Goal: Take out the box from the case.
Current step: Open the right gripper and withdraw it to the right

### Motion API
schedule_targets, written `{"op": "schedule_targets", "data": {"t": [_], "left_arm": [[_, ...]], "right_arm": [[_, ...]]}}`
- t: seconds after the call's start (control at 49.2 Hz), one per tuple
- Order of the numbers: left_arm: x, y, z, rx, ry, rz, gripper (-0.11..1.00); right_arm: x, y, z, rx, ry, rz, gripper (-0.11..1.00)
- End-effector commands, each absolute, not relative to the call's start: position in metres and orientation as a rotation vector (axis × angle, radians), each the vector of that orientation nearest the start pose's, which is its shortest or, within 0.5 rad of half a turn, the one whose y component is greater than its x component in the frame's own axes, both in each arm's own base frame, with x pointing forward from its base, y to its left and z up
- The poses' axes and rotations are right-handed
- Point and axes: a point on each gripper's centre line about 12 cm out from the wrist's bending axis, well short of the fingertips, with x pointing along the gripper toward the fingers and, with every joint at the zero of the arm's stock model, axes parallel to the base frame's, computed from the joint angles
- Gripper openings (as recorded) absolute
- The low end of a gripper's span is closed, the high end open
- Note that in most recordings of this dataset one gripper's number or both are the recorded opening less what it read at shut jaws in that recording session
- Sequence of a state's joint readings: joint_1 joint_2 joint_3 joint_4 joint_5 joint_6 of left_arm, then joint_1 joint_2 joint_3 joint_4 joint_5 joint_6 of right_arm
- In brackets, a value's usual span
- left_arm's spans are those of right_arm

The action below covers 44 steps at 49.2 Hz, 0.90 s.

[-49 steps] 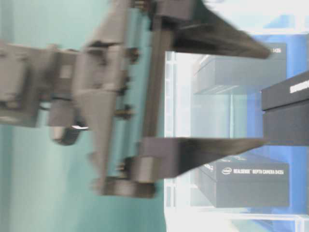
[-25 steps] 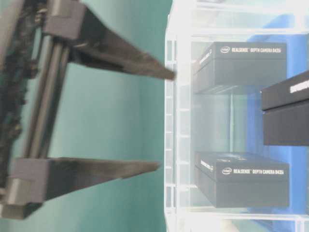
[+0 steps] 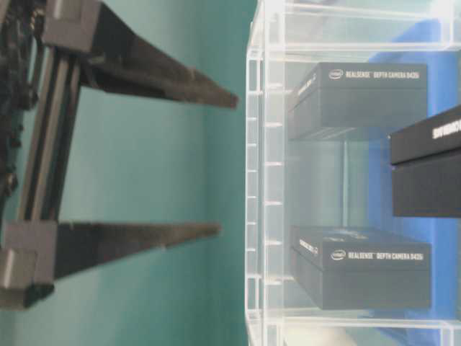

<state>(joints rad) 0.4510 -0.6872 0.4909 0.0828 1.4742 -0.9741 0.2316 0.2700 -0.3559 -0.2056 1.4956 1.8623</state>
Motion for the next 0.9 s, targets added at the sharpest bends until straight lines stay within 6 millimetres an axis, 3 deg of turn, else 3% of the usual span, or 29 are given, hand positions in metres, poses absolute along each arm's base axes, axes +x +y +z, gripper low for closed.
{"op": "schedule_targets", "data": {"t": [0.0, 0.386, 0.875], "left_arm": [[0.162, 0.089, 0.346, -1.045, 0.945, 1.042, 0.96], [0.163, 0.087, 0.346, -1.046, 0.949, 1.038, 0.96], [0.165, 0.084, 0.347, -1.071, 0.943, 1.033, 0.96]], "right_arm": [[0.431, 0.082, 0.344, 1.252, 0.893, -1.129, 0.94], [0.369, 0.085, 0.349, 1.221, 0.930, -1.163, 0.94], [0.269, 0.060, 0.339, 1.236, 0.923, -1.115, 0.94]]}}
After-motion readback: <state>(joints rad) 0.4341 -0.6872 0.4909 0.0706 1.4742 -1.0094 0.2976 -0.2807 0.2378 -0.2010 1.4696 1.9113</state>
